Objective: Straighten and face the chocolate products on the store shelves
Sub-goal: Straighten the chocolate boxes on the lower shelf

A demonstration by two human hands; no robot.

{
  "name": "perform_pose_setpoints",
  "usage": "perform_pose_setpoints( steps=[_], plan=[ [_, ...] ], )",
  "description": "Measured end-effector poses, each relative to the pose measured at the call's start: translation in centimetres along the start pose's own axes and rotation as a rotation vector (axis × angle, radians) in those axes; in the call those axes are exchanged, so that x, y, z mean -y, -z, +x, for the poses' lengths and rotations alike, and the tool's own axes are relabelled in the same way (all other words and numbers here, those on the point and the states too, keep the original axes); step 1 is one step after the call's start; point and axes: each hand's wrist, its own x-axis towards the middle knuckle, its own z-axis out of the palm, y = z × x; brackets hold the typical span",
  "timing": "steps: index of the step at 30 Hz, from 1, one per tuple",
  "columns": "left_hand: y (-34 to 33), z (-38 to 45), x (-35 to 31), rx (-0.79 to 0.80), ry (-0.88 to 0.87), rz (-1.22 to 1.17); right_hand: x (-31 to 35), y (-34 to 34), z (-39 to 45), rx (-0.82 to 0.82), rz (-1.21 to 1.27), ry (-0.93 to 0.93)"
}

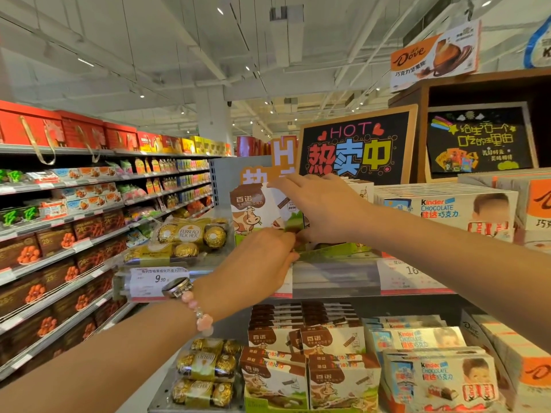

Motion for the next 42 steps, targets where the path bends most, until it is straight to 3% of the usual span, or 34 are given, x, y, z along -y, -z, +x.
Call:
perform_pose_setpoints(
  steps=[5, 7, 9, 11, 13, 14, 16, 18, 20, 23, 31, 38, 42],
  plan=[
    [0.6, 0.5, 0.7, 0.048, -0.026, 0.007, 0.2, 0.6, -0.3, 0.012, 0.026, 0.016],
    [1.6, 0.7, 0.9, 0.004, -0.039, -0.015, -0.9, 2.0, -0.1, 0.130, 0.272, 0.014],
    [3.0, 1.2, 1.8, -0.170, 0.004, -0.030, -2.9, 3.8, -0.1, 0.199, 0.627, -0.044],
    [4.4, 2.2, 3.4, -0.379, 0.129, -0.046, -5.6, 4.9, 0.0, 0.110, 0.798, -0.202],
    [5.2, 3.3, 4.8, -0.431, 0.351, -0.086, -8.1, 4.7, 0.3, 0.121, 0.739, -0.378],
    [5.4, 3.8, 5.5, -0.373, 0.501, -0.194, -8.9, 4.2, 0.5, 0.207, 0.686, -0.451],
    [5.5, 4.4, 6.1, -0.195, 0.801, -0.625, -9.5, 3.1, 0.9, 0.438, 0.652, -0.591],
    [4.9, 4.5, 6.6, -0.011, 0.962, -1.016, -9.0, 2.4, 1.2, 0.577, 0.659, -0.629],
    [4.1, 4.6, 7.1, 0.044, 0.967, -1.150, -8.5, 2.0, 1.3, 0.629, 0.676, -0.581],
    [3.1, 5.1, 6.9, 0.003, 0.927, -1.268, -7.9, 2.0, 1.1, 0.604, 0.728, -0.600],
    [3.1, 5.4, 7.1, 0.028, 0.906, -1.338, -7.4, 2.4, -0.2, 0.486, 0.848, -0.641],
    [3.0, 5.0, 7.8, 0.048, 0.852, -1.411, -7.5, 3.8, 0.8, 0.485, 0.438, -0.528],
    [3.1, 4.8, 7.6, 0.062, 0.812, -1.304, -6.6, 3.7, 1.4, 0.462, 0.515, -0.349]
  ],
)
